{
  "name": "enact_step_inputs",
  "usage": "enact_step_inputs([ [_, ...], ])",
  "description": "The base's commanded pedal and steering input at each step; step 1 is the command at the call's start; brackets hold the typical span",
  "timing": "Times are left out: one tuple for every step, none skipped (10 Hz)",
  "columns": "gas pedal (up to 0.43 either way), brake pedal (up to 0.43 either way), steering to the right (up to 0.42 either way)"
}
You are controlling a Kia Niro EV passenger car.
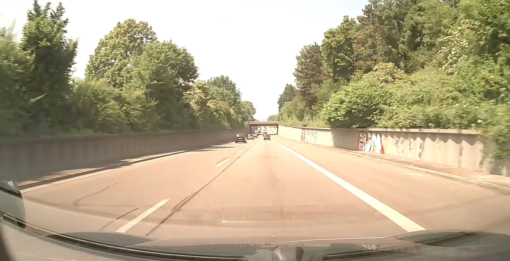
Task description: Follow the waypoints while adhering to traffic rules and regulations
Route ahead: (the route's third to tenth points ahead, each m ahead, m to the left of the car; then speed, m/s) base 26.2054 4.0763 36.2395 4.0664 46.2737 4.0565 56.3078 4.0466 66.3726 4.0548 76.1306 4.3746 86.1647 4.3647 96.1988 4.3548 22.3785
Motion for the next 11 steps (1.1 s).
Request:
enact_step_inputs([
  [0.248, 0.0, -0.001],
  [0.248, 0.0, -0.001],
  [0.248, 0.0, -0.001],
  [0.248, 0.0, -0.001],
  [0.248, 0.0, -0.001],
  [0.248, 0.0, -0.001],
  [0.248, 0.0, -0.001],
  [0.248, 0.0, -0.001],
  [0.248, 0.0, -0.001],
  [0.248, 0.0, -0.001],
  [0.248, 0.0, -0.001],
])
